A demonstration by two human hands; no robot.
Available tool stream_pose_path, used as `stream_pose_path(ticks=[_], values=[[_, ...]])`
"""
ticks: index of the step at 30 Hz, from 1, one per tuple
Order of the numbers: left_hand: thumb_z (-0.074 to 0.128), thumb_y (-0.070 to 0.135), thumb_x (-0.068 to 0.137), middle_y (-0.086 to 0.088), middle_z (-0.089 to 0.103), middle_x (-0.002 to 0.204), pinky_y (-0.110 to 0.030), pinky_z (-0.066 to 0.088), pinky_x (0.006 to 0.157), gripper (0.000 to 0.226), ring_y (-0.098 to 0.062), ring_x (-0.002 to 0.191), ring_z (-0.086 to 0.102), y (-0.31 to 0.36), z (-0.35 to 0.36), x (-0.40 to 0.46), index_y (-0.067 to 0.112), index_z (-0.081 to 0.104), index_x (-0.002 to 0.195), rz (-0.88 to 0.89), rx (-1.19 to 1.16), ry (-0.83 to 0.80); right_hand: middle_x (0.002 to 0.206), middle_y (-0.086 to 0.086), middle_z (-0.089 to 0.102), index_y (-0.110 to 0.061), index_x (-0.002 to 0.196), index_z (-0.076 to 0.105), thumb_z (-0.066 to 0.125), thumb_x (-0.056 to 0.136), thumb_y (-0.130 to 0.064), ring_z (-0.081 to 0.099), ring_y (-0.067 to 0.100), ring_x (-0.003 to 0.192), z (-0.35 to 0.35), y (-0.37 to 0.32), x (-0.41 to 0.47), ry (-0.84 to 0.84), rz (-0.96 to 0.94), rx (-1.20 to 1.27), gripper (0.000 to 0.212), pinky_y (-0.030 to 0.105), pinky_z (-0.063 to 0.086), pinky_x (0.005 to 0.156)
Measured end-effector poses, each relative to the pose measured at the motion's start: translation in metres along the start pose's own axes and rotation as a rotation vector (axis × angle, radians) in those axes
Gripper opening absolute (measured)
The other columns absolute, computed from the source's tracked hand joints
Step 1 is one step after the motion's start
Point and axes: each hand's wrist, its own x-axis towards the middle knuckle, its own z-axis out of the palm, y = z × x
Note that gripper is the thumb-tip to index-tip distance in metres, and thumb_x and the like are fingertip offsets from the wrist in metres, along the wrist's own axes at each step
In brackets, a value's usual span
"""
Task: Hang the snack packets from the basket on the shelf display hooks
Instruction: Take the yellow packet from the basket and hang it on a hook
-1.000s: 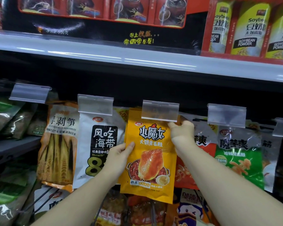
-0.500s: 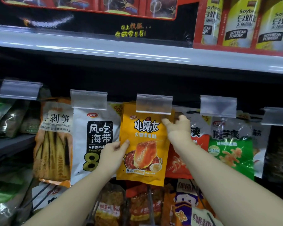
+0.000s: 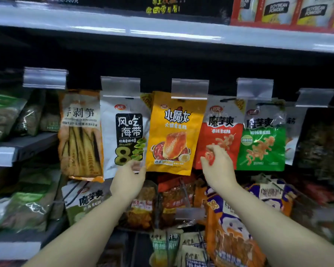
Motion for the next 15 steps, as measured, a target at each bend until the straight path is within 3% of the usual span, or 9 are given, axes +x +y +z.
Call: stream_pose_path(ticks=[2, 6, 9, 11, 13, 15], values=[[0.054, 0.039, 0.094, 0.004, 0.069, 0.101, -0.035, 0.054, 0.074, 0.034, -0.021, 0.088, 0.064, -0.009, -0.001, -0.016, 0.020, 0.060, 0.121, 0.054, 0.053, 0.018, 0.133, 0.007, 0.051, -0.012, 0.131, 0.049, 0.055, 0.095, -0.020, 0.044, 0.025, 0.127, 0.000, 0.006, -0.023, -0.046, 0.009, -0.044, 0.038, 0.034, 0.036, 0.103], [0.050, 0.044, 0.093, 0.002, 0.064, 0.119, -0.035, 0.054, 0.075, 0.037, -0.024, 0.103, 0.063, -0.033, 0.005, -0.062, 0.024, 0.058, 0.124, 0.237, 0.353, -0.056, 0.137, 0.005, 0.048, -0.015, 0.137, 0.043, 0.049, 0.096, -0.026, 0.040, 0.026, 0.128, 0.007, 0.023, -0.079, -0.193, -0.070, -0.299, 0.043, 0.040, 0.036, 0.102], [0.056, 0.038, 0.088, -0.001, 0.068, 0.110, -0.040, 0.049, 0.087, 0.031, -0.027, 0.106, 0.063, -0.054, 0.008, -0.097, 0.020, 0.067, 0.111, 0.551, 0.639, -0.062, 0.140, 0.004, 0.046, -0.016, 0.140, 0.040, 0.047, 0.097, -0.028, 0.038, 0.026, 0.130, 0.010, 0.034, -0.116, -0.298, -0.137, -0.458, 0.045, 0.040, 0.034, 0.103], [0.063, 0.035, 0.084, -0.001, 0.071, 0.105, -0.040, 0.049, 0.086, 0.027, -0.026, 0.104, 0.064, -0.066, 0.009, -0.116, 0.018, 0.071, 0.104, 0.673, 0.709, -0.053, 0.137, 0.005, 0.048, -0.016, 0.137, 0.043, 0.048, 0.095, -0.029, 0.040, 0.028, 0.128, 0.013, 0.042, -0.137, -0.328, -0.192, -0.528, 0.044, 0.040, 0.036, 0.100], [0.066, 0.034, 0.084, -0.002, 0.072, 0.101, -0.037, 0.051, 0.076, 0.028, -0.027, 0.100, 0.065, -0.076, 0.010, -0.134, 0.017, 0.071, 0.105, 0.644, 0.740, -0.098, 0.136, 0.005, 0.049, -0.015, 0.135, 0.045, 0.049, 0.094, -0.028, 0.041, 0.029, 0.127, 0.016, 0.051, -0.156, -0.374, -0.237, -0.555, 0.043, 0.042, 0.038, 0.098], [0.060, 0.037, 0.088, -0.001, 0.070, 0.107, -0.039, 0.051, 0.078, 0.033, -0.027, 0.104, 0.063, -0.087, 0.014, -0.156, 0.019, 0.068, 0.114, 0.528, 0.748, -0.183, 0.137, 0.006, 0.049, -0.015, 0.135, 0.046, 0.050, 0.093, -0.026, 0.041, 0.030, 0.128, 0.021, 0.061, -0.176, -0.437, -0.253, -0.556, 0.043, 0.043, 0.038, 0.099]])
